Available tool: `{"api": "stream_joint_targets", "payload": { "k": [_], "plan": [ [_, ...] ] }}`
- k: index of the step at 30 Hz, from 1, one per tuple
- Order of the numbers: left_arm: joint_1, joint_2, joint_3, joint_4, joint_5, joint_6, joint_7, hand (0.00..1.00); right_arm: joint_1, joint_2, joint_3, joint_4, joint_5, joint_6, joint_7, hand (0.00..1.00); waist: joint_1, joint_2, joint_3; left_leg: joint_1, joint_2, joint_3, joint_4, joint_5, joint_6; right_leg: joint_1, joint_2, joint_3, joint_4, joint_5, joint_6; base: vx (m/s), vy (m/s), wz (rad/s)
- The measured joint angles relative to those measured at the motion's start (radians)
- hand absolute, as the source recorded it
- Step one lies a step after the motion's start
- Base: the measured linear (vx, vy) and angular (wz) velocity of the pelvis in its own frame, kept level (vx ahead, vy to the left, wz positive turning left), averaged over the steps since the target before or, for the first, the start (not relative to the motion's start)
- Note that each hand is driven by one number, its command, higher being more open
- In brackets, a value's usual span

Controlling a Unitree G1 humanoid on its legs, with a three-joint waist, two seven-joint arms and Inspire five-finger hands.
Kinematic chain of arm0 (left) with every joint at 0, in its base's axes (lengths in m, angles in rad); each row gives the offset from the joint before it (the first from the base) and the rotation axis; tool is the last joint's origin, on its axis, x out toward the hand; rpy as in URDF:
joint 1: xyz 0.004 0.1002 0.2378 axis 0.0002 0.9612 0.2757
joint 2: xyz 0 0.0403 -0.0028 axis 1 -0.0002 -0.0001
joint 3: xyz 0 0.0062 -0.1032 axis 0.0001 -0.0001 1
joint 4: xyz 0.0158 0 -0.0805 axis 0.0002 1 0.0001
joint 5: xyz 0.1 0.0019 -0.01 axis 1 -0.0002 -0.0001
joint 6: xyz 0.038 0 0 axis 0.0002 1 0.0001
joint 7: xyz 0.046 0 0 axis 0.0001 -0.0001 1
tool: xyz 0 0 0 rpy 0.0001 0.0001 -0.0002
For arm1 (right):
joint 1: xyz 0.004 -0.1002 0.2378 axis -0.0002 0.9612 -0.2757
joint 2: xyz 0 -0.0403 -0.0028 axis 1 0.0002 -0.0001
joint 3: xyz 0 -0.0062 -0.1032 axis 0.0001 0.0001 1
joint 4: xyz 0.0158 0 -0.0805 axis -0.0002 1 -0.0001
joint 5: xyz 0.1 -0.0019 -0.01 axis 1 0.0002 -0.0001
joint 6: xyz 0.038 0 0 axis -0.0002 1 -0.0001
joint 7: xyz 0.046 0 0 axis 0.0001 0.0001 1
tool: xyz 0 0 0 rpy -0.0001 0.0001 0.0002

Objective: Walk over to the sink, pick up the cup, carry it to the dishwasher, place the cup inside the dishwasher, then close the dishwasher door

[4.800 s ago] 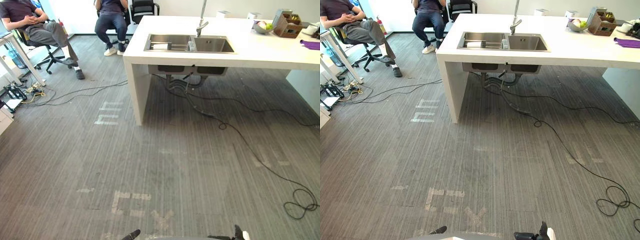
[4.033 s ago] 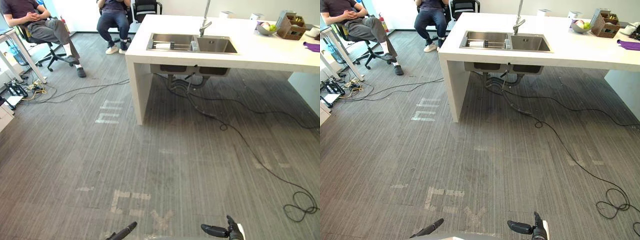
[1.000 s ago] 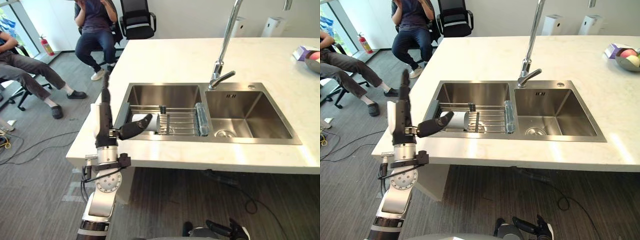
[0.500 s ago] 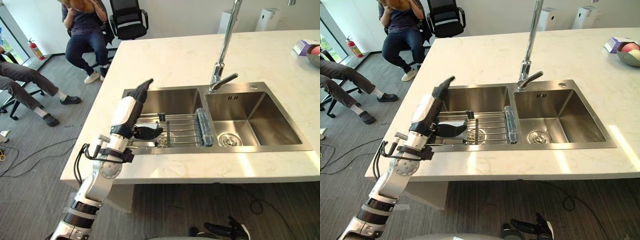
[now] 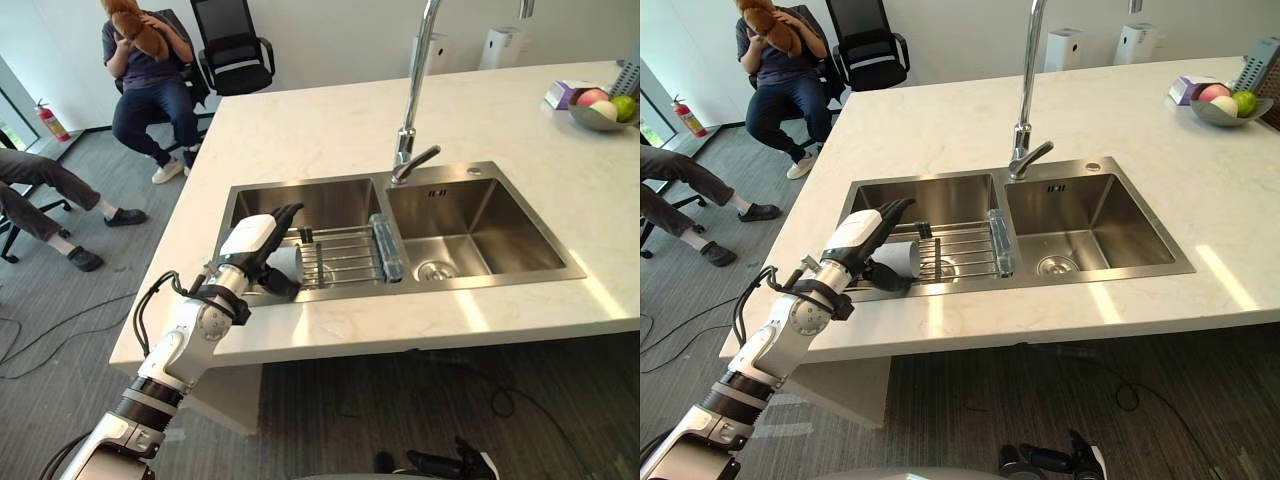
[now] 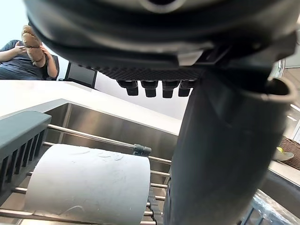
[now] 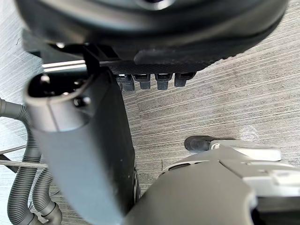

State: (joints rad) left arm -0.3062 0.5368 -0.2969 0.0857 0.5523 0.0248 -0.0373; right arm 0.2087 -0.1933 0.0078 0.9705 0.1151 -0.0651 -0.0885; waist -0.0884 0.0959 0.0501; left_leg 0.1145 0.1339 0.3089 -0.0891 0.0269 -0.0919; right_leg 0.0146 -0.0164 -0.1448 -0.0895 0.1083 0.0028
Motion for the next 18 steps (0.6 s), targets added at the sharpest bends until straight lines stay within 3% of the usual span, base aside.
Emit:
{"api": "stream_joint_targets", "payload": {
  "k": [11,18],
  "plan": [
    [-0.090,0.011,0.000,0.134,0.041,0.049,0.032,1.00,0.001,0.002,0.006,-0.008,0.000,0.000,0.014,1.00,-0.019,-0.006,-0.003,0.006,-0.005,0.012,0.003,-0.003,0.000,-0.001,0.000,0.012,0.005,0.004,-0.002,0.02,0.015,-0.03],
    [-0.155,0.044,0.000,0.269,0.079,0.065,-0.048,1.00,0.004,0.003,0.007,-0.021,0.000,-0.002,0.025,1.00,-0.039,-0.006,-0.004,0.016,-0.004,0.037,0.002,-0.006,-0.003,-0.006,0.000,0.036,-0.001,0.008,0.004,-0.06,0.006,-0.10]
  ]
}}
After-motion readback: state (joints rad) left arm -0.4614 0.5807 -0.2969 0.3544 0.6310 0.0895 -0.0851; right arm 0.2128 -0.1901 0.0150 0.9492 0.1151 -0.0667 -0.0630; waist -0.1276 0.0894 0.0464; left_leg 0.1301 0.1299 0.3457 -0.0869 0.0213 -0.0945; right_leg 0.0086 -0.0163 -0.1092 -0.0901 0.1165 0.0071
